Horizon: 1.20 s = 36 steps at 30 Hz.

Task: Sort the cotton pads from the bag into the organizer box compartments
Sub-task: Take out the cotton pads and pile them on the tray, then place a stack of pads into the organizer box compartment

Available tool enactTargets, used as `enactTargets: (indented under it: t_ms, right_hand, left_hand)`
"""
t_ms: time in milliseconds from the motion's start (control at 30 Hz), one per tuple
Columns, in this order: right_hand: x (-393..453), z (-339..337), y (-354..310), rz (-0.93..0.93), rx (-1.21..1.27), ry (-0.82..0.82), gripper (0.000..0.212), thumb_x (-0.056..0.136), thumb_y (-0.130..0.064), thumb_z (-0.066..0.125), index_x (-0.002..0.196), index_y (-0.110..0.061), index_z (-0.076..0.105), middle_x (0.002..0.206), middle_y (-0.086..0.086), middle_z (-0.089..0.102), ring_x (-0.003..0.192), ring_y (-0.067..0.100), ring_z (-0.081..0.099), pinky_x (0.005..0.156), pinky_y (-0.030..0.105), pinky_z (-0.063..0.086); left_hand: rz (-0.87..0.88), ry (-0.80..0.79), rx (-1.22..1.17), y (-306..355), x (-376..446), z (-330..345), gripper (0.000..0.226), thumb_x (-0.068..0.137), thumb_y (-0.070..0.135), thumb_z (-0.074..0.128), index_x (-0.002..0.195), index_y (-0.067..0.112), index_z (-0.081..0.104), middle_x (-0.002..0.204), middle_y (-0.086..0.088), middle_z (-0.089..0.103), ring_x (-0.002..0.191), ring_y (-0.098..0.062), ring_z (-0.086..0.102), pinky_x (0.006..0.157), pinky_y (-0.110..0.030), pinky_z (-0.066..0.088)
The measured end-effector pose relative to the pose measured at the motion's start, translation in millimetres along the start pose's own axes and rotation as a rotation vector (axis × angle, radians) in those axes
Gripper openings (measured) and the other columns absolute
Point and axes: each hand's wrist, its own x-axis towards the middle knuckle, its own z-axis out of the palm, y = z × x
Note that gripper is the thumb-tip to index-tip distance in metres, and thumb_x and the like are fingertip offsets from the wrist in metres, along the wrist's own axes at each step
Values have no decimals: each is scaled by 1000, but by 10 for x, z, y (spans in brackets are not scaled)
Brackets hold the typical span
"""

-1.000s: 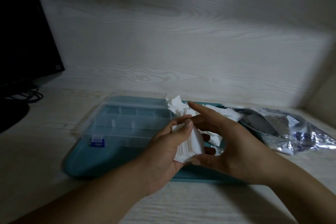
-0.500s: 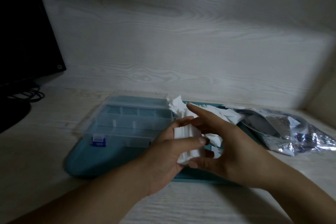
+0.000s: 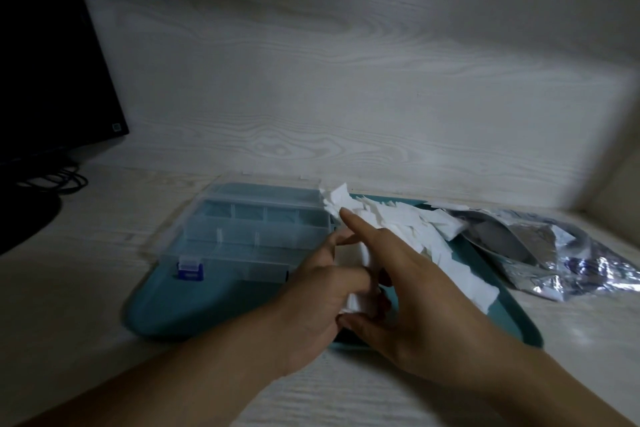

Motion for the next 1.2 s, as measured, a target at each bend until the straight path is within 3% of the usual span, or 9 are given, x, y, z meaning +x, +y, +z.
enactTargets:
  t_ms: [167, 400, 567, 633, 767, 867, 933, 1067, 1200]
  right_hand:
    - [7, -15, 0, -49, -56, 14, 94, 79, -36, 77, 154, -31, 20, 125, -17, 50, 102, -20, 38, 88, -2, 31]
    - [6, 10, 3, -2, -25, 9, 97, 78, -38, 78, 154, -35, 18, 120, -26, 44, 104, -21, 42, 89, -2, 32]
    - [-4, -91, 39, 129, 415, -47, 90, 80, -29, 78, 151, -35, 24, 138, -18, 51, 130, 3, 47, 104, 19, 40]
    - [27, -165, 119, 214, 651, -9, 69, 83, -23, 69, 145, -29, 40, 130, -4, 61, 123, 15, 56, 98, 32, 48]
    - [86, -210, 155, 358, 884, 6, 34, 90, -8, 62, 124, -15, 61, 106, 9, 72, 99, 27, 68, 81, 28, 55]
    - [89, -145, 130, 326, 902, -84, 33, 90, -10, 61, 123, -11, 64, 92, 19, 71, 78, 36, 67, 74, 39, 56]
    - [99, -132, 143, 333, 857, -27, 37, 81, -13, 70, 118, -11, 68, 102, 16, 72, 93, 37, 69, 84, 43, 56]
    - [113, -161, 139, 363, 960, 48, 48, 66, -26, 88, 108, -11, 72, 106, 25, 67, 79, 38, 68, 68, 39, 58]
    - [142, -204, 128, 425, 983, 230, 35, 68, -3, 74, 102, -14, 74, 101, 26, 66, 77, 26, 67, 65, 29, 54]
  left_hand:
    - [-2, 25, -1, 19, -18, 42, 53, 87, -16, 45, 120, 21, 63, 97, -7, 76, 85, -19, 73, 62, -26, 55]
    - [-37, 35, -24, 16, -18, 31, 48, 85, -8, 55, 120, 23, 65, 106, -15, 73, 92, -27, 70, 69, -35, 55]
    - [-55, 28, -64, 11, 1, -2, 54, 75, -4, 59, 123, 19, 63, 106, -15, 70, 86, -24, 66, 64, -33, 53]
    - [-64, -11, -102, 22, -6, -9, 64, 70, 1, 59, 131, 20, 58, 110, -17, 69, 80, -23, 65, 59, -33, 52]
    - [-76, -35, -84, 35, -43, -10, 70, 69, -3, 60, 134, 21, 52, 83, -11, 65, 63, -21, 58, 54, -34, 48]
    - [-85, -53, -47, 21, -43, -20, 76, 66, -4, 58, 137, 22, 46, 79, -11, 61, 62, -20, 56, 55, -33, 46]
    - [-87, -60, -47, 18, -51, -14, 79, 64, -6, 56, 137, 20, 45, 80, -10, 61, 60, -19, 55, 54, -33, 44]
    - [-58, -77, 32, 42, -68, 21, 61, 69, -1, 61, 127, 18, 56, 99, -11, 65, 71, -21, 63, 59, -34, 50]
    - [23, 29, 255, 22, -88, 92, 35, 92, 19, 64, 124, 29, 56, 97, -6, 69, 79, -20, 68, 68, -36, 57]
